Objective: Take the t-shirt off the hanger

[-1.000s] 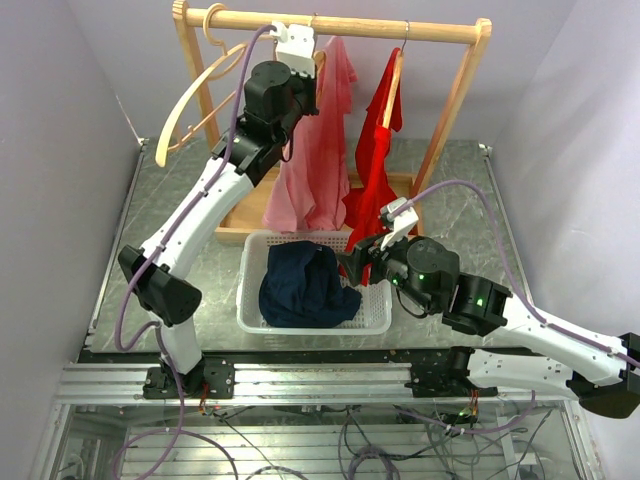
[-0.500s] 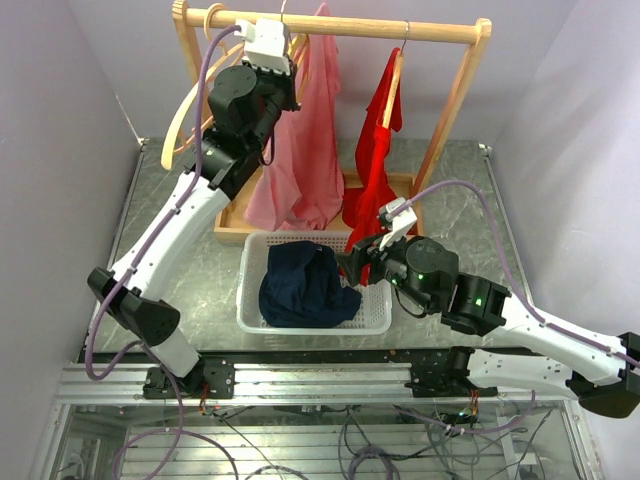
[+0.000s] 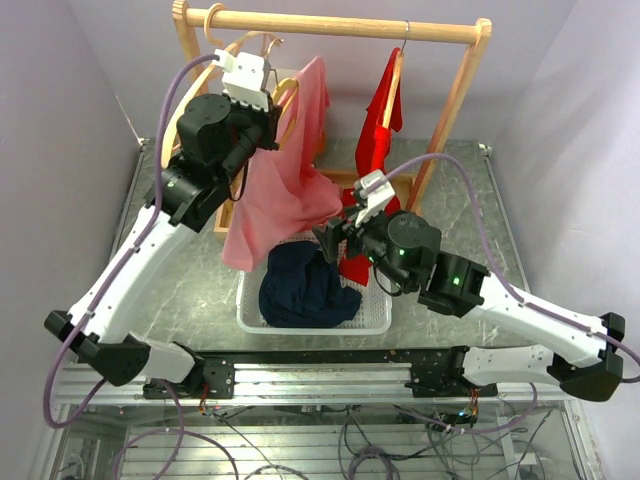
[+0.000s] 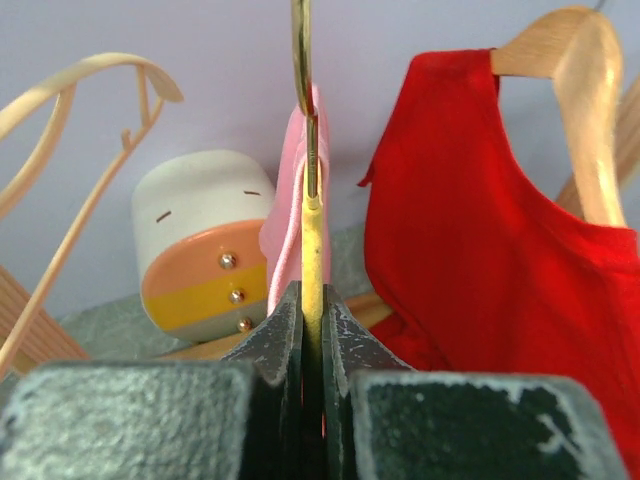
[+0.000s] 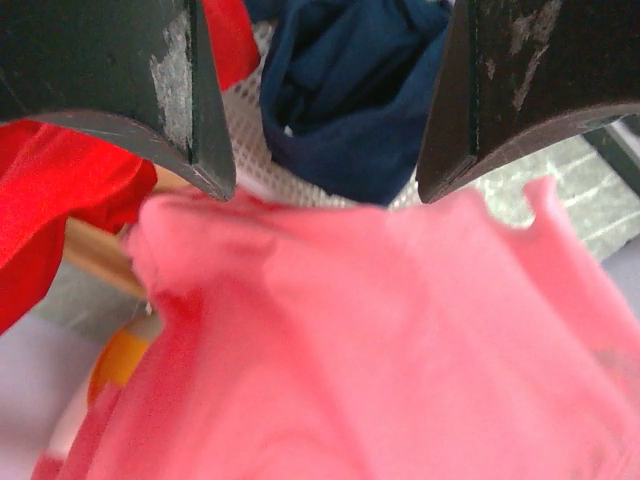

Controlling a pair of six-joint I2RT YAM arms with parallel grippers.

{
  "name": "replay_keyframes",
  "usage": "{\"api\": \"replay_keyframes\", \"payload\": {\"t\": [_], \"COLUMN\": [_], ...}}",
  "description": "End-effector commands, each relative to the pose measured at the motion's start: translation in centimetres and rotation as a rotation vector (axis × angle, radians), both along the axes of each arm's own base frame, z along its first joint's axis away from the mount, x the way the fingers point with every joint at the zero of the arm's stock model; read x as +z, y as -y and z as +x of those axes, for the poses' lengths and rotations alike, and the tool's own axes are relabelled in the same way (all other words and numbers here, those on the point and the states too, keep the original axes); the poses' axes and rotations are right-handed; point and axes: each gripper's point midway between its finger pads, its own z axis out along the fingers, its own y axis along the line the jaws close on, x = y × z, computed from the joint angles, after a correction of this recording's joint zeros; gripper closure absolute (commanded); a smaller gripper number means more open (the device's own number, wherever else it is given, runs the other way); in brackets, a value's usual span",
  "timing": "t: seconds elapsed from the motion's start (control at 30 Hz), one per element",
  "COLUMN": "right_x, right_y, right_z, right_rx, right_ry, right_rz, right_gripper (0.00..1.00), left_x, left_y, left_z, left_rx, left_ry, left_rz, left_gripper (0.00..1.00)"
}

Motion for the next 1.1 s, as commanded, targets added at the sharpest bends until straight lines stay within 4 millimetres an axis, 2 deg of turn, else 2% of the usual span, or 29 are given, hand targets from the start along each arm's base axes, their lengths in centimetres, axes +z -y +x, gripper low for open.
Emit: {"api": "replay_keyframes", "payload": {"t": [0.0,0.03,0.17,0.3,0.43,0.63,0.87,1.07], "right_x": [5.5,6.6,8.7,9.2,8.7,8.1,7.3,5.8], "right_y": [-0.9,-1.0,-1.3,-1.1,-1.7,-3.2,-3.9,-4.9], "right_z": [2.1,2.6,6.1,9.9,12.0,12.8,13.1,13.9], "right_rx": [-0.062,-0.084,-0.137,-0.141,-0.146,-0.109,-0.095,-0.092], "right_ry": [0.151,0.175,0.219,0.208,0.210,0.195,0.177,0.149], "right_rz": [0.062,0.079,0.134,0.191,0.191,0.216,0.220,0.201], "right_gripper": [0.26,0.25,0.22,0.22,0.22,0.22,0.22,0.23], "left_x": [2.1,1.9,1.0,0.4,-0.2,-1.1,-2.1,-2.2], "left_y": [-0.3,-0.4,-1.0,-1.8,-2.1,-1.9,-1.0,-0.4], "left_z": [-4.3,-4.9,-7.0,-8.6,-9.5,-9.0,-8.4,-8.8], "left_rx": [-0.112,-0.126,-0.150,-0.149,-0.158,-0.143,-0.161,-0.198], "left_ry": [-0.007,-0.020,-0.077,-0.100,-0.115,-0.137,-0.156,-0.160], "left_rz": [-0.053,-0.054,-0.074,-0.123,-0.166,-0.170,-0.182,-0.188], "left_gripper": [0.93,0.93,0.93,0.93,0.93,0.93,0.93,0.93]}}
